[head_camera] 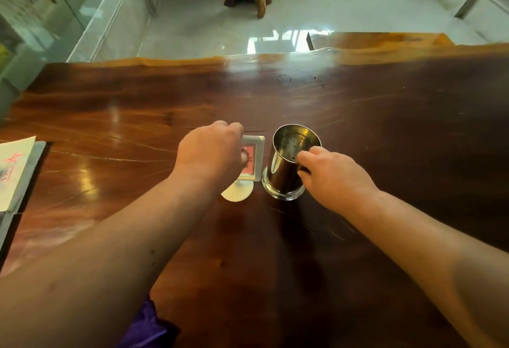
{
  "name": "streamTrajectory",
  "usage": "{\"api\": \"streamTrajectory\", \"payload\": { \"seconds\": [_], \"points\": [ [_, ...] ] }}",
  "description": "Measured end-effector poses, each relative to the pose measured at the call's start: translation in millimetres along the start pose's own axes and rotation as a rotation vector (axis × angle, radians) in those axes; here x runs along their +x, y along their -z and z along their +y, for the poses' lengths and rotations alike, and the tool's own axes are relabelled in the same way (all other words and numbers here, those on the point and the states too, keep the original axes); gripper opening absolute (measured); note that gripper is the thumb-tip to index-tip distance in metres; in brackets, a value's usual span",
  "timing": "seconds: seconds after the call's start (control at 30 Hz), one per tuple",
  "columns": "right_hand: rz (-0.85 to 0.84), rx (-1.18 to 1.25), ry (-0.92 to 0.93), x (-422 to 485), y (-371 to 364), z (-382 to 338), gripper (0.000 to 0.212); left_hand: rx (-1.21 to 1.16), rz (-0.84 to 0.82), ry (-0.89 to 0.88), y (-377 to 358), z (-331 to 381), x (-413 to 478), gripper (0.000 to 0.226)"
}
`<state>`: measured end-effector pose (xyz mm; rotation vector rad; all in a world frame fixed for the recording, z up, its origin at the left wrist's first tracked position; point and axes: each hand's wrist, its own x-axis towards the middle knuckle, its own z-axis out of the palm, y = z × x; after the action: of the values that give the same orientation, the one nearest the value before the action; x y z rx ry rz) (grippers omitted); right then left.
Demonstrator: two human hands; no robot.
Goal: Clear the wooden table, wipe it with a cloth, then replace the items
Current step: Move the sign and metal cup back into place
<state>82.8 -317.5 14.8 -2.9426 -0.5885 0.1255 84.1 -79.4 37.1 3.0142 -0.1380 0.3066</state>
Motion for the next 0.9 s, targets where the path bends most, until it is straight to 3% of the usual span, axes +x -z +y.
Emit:
{"api": "streamTrajectory", "payload": {
  "seconds": [0.17, 0.33, 0.53, 0.9],
  "points": [
    [0.129, -0.072, -0.057, -3, 19, -7, 0.05, -0.065, -0.03, 0.027, 11, -17, -12, 0.054],
    [0.226, -0.057, 0.003, 25, 47, -53, 0.047, -0.086, 0.032, 0.031, 34, -58, -24, 0.062],
    [0.197, -0.002, 0.131, 73, 47, -167, 0.052, 0.038, 0.064, 0.086, 65, -145, -55, 0.066],
    [0.107, 0.133, 0.314, 150, -42, -414, 0.055, 0.143, -0.056, 0.448, 94, -370, -176, 0.071]
  ]
}}
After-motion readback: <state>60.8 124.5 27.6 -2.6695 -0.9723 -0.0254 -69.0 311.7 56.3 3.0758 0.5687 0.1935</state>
